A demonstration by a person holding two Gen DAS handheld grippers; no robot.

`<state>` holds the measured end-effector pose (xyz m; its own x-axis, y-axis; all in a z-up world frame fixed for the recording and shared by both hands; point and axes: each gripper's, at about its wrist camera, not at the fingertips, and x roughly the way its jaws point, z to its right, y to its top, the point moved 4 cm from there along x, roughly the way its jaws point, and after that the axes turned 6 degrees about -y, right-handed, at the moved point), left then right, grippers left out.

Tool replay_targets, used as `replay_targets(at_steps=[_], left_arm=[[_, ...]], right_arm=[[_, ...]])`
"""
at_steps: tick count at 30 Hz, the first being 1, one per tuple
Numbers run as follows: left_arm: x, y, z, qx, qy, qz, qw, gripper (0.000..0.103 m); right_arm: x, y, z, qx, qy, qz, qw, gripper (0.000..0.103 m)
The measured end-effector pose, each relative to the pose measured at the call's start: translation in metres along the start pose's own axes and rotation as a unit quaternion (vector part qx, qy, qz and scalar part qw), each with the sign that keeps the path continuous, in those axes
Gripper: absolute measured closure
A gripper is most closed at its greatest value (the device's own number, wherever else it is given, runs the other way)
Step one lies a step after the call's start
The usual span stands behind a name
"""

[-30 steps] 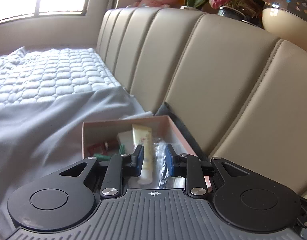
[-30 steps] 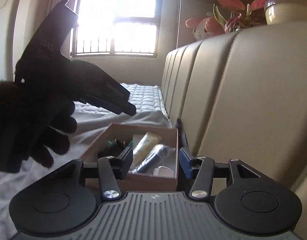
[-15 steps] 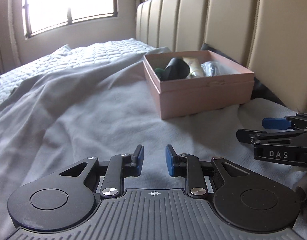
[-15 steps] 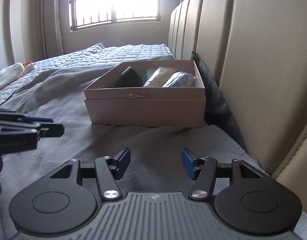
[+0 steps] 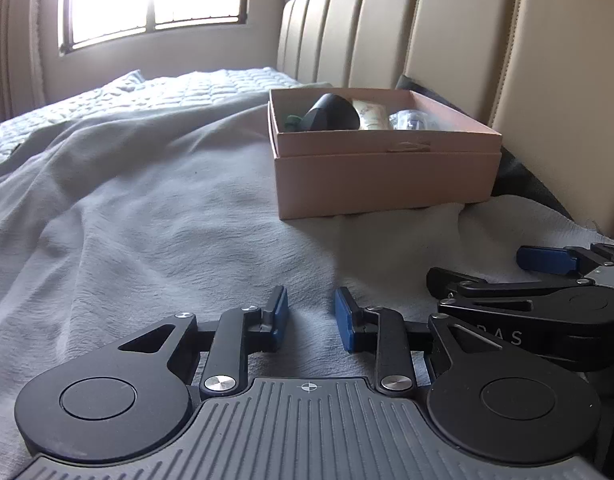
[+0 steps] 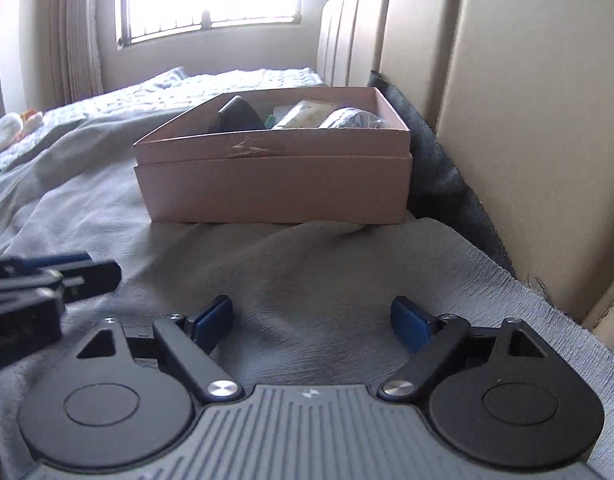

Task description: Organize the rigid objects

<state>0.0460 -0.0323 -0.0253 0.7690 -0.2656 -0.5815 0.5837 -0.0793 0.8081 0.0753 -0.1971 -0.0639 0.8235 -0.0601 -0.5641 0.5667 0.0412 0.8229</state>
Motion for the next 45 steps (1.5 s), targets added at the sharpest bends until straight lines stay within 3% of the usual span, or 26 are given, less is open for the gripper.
replay_targets(at_steps=[16,45], left_arm=[[-0.0047,-0.0022,-0.0068,-0.011,0.014,-0.001,0.9998,0.072],[-0.0039,-0.0035,-0.0050,0.002,0.017,-0.003,0.9998,0.072]], right_arm=[[-0.0028,-0.0036,-0.0083,-0.024,-0.028,0.008,0.999,0.014],[-0.0029,-0.0042,-0.0071,-0.022,-0.026,0.008,0.999,0.014]])
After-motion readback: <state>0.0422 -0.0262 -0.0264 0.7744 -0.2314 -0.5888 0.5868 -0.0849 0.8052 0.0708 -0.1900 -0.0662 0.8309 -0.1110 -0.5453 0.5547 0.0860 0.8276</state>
